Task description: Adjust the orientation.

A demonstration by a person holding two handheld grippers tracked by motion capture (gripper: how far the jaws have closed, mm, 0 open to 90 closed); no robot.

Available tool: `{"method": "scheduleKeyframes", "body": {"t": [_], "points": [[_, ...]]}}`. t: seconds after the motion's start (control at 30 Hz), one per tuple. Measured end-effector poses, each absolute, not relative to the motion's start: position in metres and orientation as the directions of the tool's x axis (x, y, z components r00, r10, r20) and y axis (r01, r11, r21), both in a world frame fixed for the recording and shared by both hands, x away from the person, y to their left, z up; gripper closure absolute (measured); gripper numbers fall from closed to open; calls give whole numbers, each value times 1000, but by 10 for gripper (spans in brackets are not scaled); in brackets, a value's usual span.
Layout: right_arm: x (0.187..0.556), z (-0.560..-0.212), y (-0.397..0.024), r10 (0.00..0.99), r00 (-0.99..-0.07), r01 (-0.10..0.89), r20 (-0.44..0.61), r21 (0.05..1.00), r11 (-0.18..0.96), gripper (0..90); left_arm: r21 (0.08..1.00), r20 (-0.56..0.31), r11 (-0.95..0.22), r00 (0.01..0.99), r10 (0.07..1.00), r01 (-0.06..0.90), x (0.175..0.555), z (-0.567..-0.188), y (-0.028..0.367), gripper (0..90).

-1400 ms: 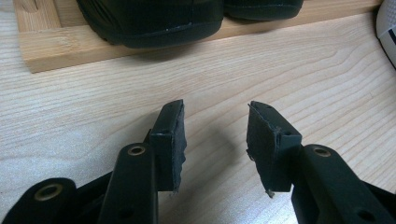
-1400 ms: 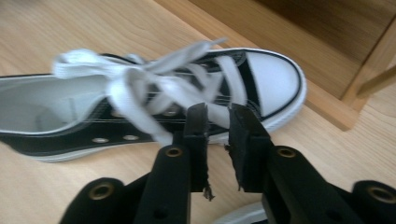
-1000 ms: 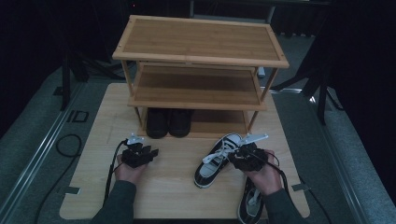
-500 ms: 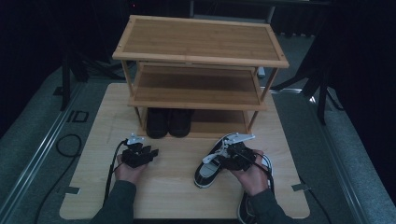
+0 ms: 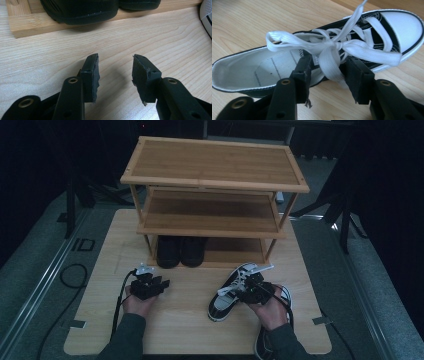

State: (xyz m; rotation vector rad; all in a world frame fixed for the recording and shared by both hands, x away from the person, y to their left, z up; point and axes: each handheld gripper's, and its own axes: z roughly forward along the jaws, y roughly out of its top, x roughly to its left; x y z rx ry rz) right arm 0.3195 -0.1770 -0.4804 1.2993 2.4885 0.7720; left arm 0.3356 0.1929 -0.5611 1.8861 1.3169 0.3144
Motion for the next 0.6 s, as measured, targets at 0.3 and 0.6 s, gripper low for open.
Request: {"method": "scheduleKeyframes", "body": {"t": [0.3,0.6], "points": [[322,-480,-173,782,-622,678,29,519,520,748,723,-230,-141,428,874,676,336,-561,193,569],[320,-477,-172,741,-671,629,-23,512,585,850,725,-222,-147,430,875,673,335,-561,192,569]]}}
